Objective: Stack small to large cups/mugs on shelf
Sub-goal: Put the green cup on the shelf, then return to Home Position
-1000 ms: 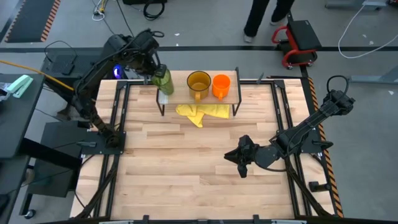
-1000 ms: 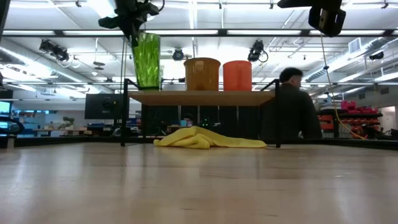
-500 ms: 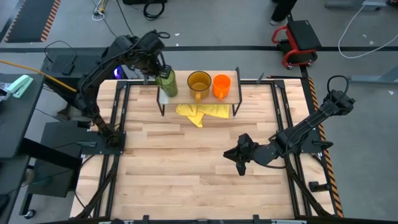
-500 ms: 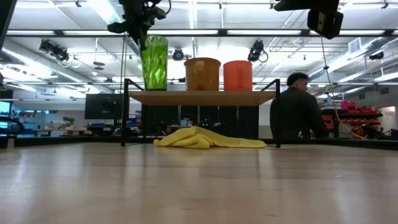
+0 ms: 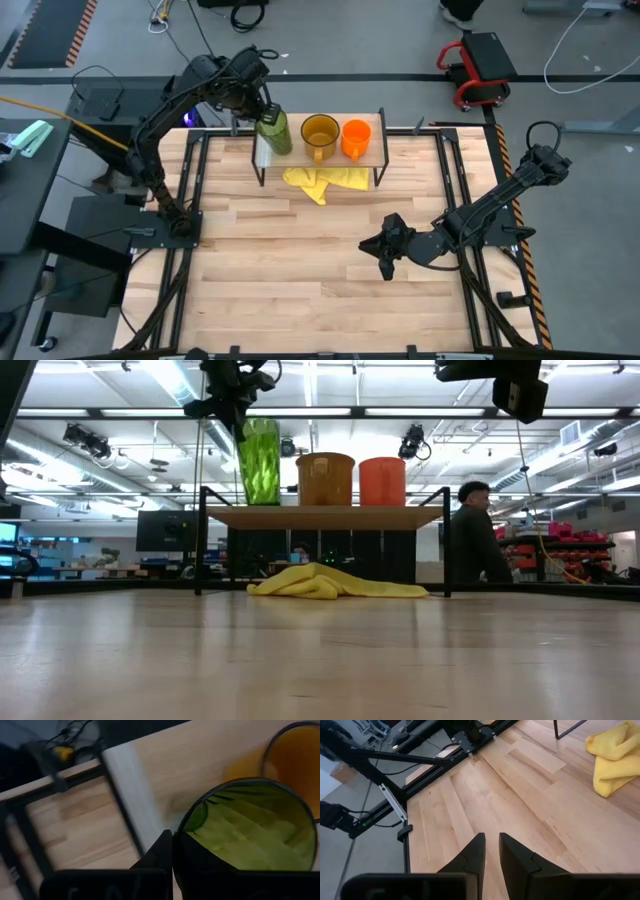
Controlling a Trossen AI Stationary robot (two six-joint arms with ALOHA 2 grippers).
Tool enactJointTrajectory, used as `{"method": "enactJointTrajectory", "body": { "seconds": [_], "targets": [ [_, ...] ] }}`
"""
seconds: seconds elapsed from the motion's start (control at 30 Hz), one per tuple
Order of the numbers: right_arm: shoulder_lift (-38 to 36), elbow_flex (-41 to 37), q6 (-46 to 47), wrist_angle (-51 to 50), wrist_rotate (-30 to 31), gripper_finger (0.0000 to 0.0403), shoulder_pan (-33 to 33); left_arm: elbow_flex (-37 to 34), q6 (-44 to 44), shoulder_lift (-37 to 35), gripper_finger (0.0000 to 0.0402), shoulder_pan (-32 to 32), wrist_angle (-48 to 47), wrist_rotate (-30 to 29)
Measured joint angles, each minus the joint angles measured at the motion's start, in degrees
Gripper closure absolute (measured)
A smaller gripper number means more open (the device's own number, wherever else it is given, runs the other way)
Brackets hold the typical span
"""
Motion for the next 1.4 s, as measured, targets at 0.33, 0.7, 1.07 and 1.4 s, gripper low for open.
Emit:
{"method": "enactJointTrajectory", "body": {
  "seconds": [0.33,0.7,1.07,1.4],
  "targets": [
    [0.0,0.0,0.2,0.0,0.0,0.0342,0.0,0.0,1.0,0.6,0.039,-0.1,1.1,0.6],
    [0.0,0.0,0.0,0.0,0.0,0.0342,0.0,0.1,2.6,0.6,0.0336,-0.6,2.2,1.0],
    [0.0,0.0,0.0,0.0,0.0,0.0342,0.0,0.1,3.0,0.6,0.0331,-0.6,3.4,2.1],
    [0.0,0.0,0.0,0.0,0.0,0.0342,0.0,9.8,3.1,0.5,0.0307,-0.6,2.9,2.1]
  ]
}}
